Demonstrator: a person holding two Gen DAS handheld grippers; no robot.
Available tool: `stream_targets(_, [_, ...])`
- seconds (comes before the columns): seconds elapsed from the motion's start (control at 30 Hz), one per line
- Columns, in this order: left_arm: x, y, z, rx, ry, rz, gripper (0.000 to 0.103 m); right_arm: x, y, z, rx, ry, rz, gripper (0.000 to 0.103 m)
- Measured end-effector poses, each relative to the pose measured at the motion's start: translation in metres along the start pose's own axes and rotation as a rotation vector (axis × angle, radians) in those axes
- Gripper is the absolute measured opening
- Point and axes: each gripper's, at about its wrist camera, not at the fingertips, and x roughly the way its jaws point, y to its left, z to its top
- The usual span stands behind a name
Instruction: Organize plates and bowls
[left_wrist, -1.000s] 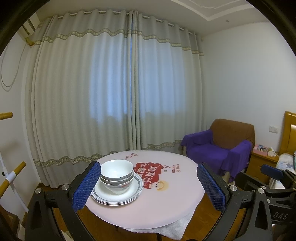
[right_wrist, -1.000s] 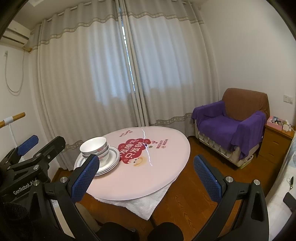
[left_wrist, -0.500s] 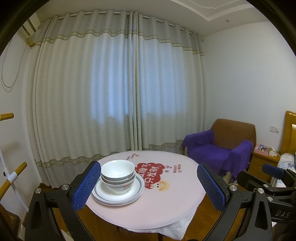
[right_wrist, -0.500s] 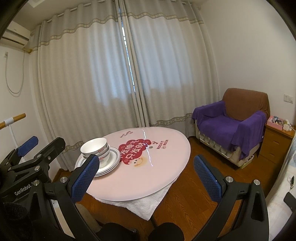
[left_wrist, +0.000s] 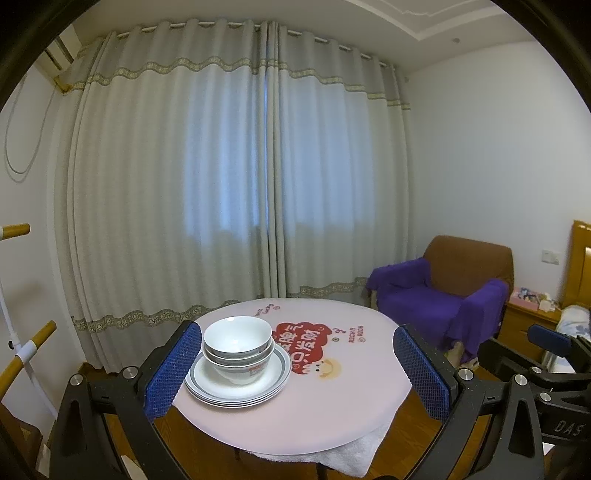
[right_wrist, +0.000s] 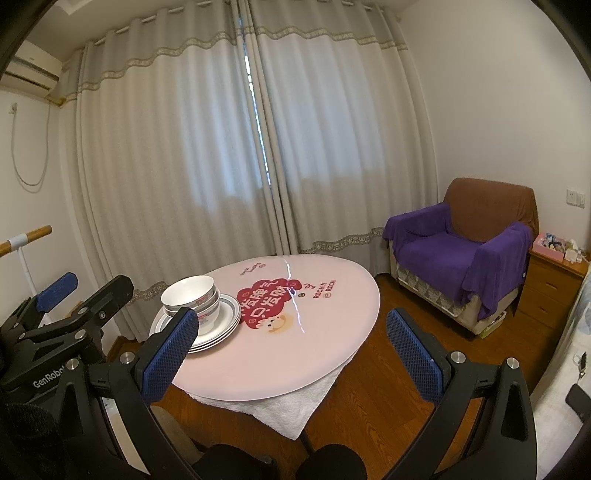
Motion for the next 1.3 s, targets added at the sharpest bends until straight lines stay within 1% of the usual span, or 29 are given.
stream_targets(0.23, [-0.002,-0.001,0.001,0.004,-0.014,-0.001,0.102,0.000,0.000,0.000,0.000,-0.001,0.001,0.103])
stream_targets(0.7, [0.000,-0.001,-0.007,0.009,-0.035,-0.001,0.102,-0.001,0.000,-0.001,0.002,-0.004,0.003,0.103])
stream_targets(1.3, [0.004,-0.004,-0.009,0.015,-0.037,0.000,0.102,0.001,0.005,-0.004,0.002,0.001,0.006,0.103])
